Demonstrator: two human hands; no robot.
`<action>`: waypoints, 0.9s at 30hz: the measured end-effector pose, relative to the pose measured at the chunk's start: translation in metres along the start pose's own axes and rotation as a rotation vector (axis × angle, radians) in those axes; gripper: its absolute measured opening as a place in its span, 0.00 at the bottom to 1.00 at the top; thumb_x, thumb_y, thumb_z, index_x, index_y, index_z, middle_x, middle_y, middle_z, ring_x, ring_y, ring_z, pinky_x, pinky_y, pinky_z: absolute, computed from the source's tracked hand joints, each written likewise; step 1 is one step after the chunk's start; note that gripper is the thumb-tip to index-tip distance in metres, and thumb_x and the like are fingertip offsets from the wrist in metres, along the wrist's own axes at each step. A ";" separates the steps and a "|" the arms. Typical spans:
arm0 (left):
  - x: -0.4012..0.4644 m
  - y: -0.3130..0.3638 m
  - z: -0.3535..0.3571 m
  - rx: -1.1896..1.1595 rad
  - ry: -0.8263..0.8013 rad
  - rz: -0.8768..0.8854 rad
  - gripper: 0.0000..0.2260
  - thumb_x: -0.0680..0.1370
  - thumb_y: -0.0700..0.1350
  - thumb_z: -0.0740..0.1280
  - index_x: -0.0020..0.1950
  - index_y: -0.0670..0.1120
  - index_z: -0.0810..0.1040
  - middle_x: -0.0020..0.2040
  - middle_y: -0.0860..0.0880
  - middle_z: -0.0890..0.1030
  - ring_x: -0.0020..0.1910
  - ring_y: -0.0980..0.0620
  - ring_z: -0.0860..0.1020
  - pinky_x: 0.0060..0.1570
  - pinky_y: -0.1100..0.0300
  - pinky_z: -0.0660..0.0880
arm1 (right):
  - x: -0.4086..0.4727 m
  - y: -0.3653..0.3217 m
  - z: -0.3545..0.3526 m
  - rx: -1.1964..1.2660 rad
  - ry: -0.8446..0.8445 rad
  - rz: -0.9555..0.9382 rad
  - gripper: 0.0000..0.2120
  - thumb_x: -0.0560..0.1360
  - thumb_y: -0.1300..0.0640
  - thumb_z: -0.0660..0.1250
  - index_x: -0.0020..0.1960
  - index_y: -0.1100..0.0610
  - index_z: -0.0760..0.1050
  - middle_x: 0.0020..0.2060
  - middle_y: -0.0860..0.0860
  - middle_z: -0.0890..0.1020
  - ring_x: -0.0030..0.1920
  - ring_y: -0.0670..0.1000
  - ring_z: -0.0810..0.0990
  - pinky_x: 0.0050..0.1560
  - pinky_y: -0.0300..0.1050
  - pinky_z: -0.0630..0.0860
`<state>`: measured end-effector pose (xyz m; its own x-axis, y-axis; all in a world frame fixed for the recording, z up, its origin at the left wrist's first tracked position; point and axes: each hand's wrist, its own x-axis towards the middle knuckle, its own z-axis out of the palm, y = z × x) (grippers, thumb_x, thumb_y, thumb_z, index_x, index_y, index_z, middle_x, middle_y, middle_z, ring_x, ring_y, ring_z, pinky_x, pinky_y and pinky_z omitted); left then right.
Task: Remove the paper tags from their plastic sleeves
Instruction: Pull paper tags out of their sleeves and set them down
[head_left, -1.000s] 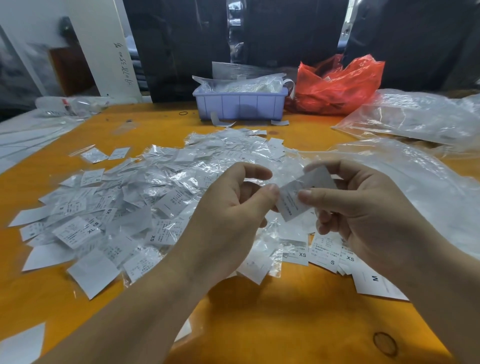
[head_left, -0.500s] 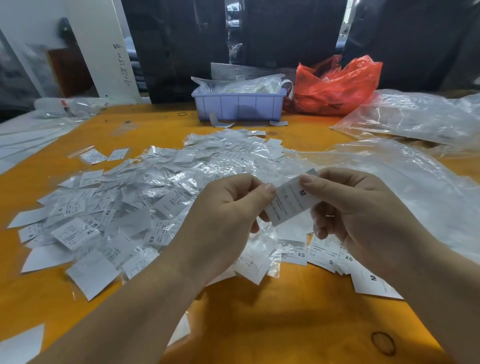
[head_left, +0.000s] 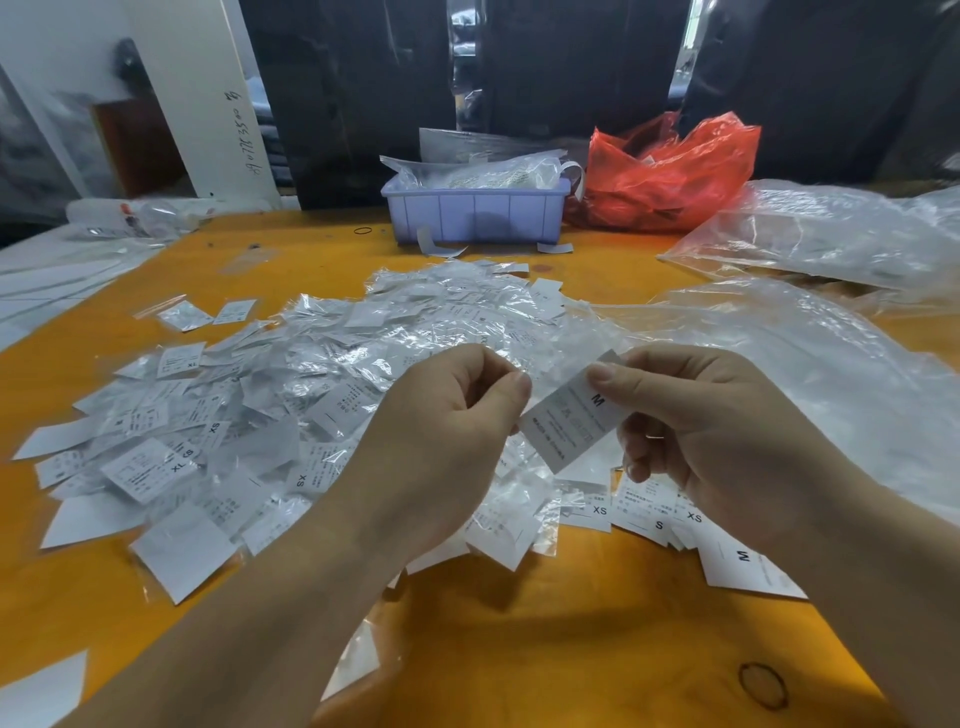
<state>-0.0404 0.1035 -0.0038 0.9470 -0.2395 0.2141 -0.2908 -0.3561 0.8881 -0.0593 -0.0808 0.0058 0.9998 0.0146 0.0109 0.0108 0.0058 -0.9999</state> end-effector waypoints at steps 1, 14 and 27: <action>0.000 0.000 0.000 0.028 0.011 -0.005 0.12 0.82 0.49 0.61 0.40 0.50 0.77 0.33 0.59 0.80 0.29 0.62 0.74 0.28 0.70 0.70 | 0.000 0.000 -0.001 -0.007 0.001 0.009 0.10 0.65 0.51 0.71 0.37 0.58 0.85 0.32 0.56 0.81 0.26 0.49 0.73 0.28 0.39 0.75; 0.007 -0.006 -0.013 0.541 0.253 -0.049 0.06 0.79 0.52 0.64 0.53 0.52 0.76 0.47 0.54 0.77 0.45 0.54 0.75 0.36 0.62 0.67 | -0.001 -0.005 -0.018 -0.856 0.273 -0.286 0.05 0.75 0.60 0.69 0.45 0.50 0.80 0.33 0.45 0.80 0.31 0.41 0.78 0.29 0.35 0.74; -0.001 -0.013 0.004 0.701 -0.209 0.134 0.08 0.80 0.48 0.64 0.54 0.60 0.80 0.50 0.60 0.70 0.56 0.59 0.66 0.54 0.61 0.71 | 0.005 -0.001 -0.028 -1.322 0.185 0.091 0.13 0.77 0.64 0.60 0.52 0.50 0.78 0.46 0.52 0.79 0.39 0.51 0.77 0.40 0.46 0.77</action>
<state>-0.0383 0.1049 -0.0172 0.8717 -0.4636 0.1587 -0.4875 -0.7876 0.3768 -0.0542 -0.1090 0.0068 0.9839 -0.1721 0.0480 -0.1547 -0.9550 -0.2530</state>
